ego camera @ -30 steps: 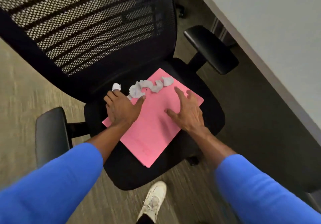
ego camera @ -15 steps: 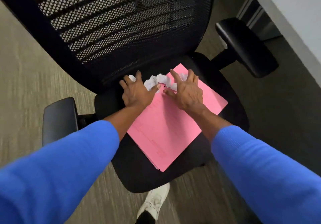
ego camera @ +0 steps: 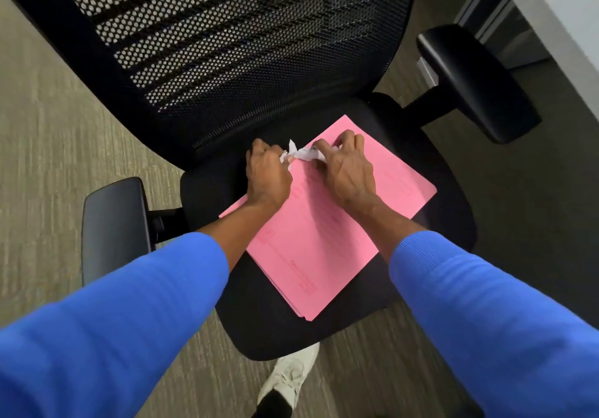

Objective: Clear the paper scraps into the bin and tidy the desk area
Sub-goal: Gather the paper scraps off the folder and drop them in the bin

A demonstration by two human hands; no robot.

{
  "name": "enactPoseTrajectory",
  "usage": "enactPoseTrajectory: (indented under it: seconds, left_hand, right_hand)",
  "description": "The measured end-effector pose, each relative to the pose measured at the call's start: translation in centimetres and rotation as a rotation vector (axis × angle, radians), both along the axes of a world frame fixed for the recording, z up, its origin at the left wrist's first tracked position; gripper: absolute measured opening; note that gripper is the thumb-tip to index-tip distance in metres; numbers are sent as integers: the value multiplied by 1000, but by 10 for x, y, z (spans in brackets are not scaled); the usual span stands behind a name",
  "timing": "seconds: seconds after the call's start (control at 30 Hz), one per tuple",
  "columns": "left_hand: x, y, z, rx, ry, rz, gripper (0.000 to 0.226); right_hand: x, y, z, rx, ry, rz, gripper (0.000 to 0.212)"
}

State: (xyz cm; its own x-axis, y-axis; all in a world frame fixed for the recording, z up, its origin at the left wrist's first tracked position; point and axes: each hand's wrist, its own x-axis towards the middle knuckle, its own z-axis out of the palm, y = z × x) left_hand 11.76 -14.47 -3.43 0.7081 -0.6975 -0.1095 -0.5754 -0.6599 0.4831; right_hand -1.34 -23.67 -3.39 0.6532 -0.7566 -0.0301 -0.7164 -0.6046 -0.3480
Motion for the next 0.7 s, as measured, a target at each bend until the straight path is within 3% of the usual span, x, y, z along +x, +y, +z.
enactPoseTrajectory:
  seconds: [0.17, 0.4, 0.53, 0.7]
  left_hand:
    - [8, 5, -1, -55, 1, 75, 17]
    - [0, 24, 15, -173, -15, 95, 17]
    - [-16, 39, 32, -239, -84, 34, 18]
    - [-69, 61, 51, -336, -88, -91, 13]
  right_hand:
    - [-15, 6, -11, 49, -173, -32, 13]
    - [-40, 26, -12, 185, -382, -209, 14]
    - [-68, 46, -5, 334, -481, -339, 14]
    - [-119, 84, 0, 354, -582, -583, 11]
